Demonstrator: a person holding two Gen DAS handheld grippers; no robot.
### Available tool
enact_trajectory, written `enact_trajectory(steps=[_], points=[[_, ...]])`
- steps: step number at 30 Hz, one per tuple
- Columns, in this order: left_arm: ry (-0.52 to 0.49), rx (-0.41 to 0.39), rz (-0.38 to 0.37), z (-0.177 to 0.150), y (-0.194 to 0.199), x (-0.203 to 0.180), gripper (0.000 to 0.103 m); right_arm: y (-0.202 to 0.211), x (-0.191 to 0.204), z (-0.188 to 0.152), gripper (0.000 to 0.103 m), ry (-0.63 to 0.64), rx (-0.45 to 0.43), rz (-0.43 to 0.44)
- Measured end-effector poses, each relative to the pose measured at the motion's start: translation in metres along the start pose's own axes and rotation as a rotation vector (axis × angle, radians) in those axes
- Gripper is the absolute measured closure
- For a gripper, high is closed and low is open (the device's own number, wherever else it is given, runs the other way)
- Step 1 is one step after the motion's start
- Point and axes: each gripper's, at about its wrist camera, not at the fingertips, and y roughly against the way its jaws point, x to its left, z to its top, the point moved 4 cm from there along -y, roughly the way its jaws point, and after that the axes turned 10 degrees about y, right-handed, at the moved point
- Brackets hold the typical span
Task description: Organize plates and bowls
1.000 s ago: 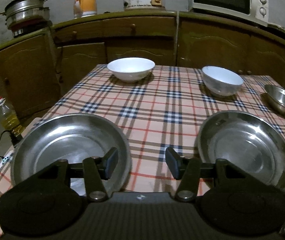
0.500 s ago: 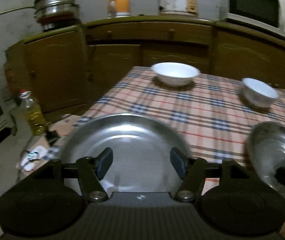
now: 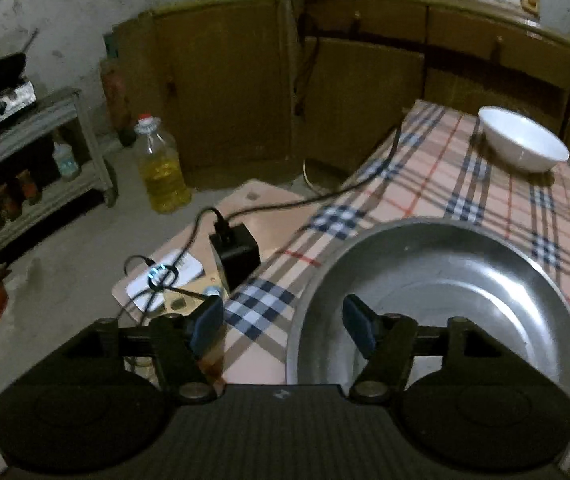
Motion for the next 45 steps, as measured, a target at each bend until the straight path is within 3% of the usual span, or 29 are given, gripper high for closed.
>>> enact_trajectory(steps=[2,6,9,10,11,12,16,22,26,35,45], points=[[-0.004,0.015,-0.017,-0.001,-0.004,0.001,0.039,-0.013,0.005,0.003,0.02,-0.012,0.017,0.021],[-0.063,-0.009,-0.038,-0.006,0.003,-0.007,0.06,-0.038,0.01,0.004,0.021,-0.048,0.071,0.064],[-0.072,-0.008,-0.059,-0.008,0.002,-0.01,0.066,-0.052,0.012,0.001,0.022,-0.082,0.108,0.092],[-0.07,-0.007,-0.061,-0.008,0.002,-0.01,0.067,-0.057,0.012,0.0,0.029,-0.1,0.124,0.109],[-0.063,-0.004,-0.067,-0.008,0.002,-0.009,0.069,-0.061,0.012,-0.001,0.048,-0.115,0.145,0.131],[-0.056,-0.002,-0.076,-0.007,0.002,-0.009,0.072,-0.065,0.013,-0.002,0.052,-0.128,0.167,0.154],[-0.044,0.005,-0.118,-0.008,0.002,-0.012,0.078,-0.063,0.007,-0.003,0.069,-0.147,0.169,0.081],[-0.123,-0.07,-0.193,-0.017,0.022,-0.029,0.084,-0.04,-0.017,-0.007,0.069,-0.191,0.137,0.055],[-0.109,-0.09,-0.249,-0.02,0.036,-0.031,0.087,-0.017,-0.027,-0.007,0.07,-0.179,0.095,0.04],[-0.119,-0.132,-0.321,-0.026,0.078,-0.052,0.087,0.042,-0.048,-0.009,0.07,-0.162,0.006,-0.021],[-0.169,-0.179,-0.419,-0.03,0.13,-0.093,0.087,0.104,-0.088,-0.029,0.07,-0.261,-0.047,-0.087]])
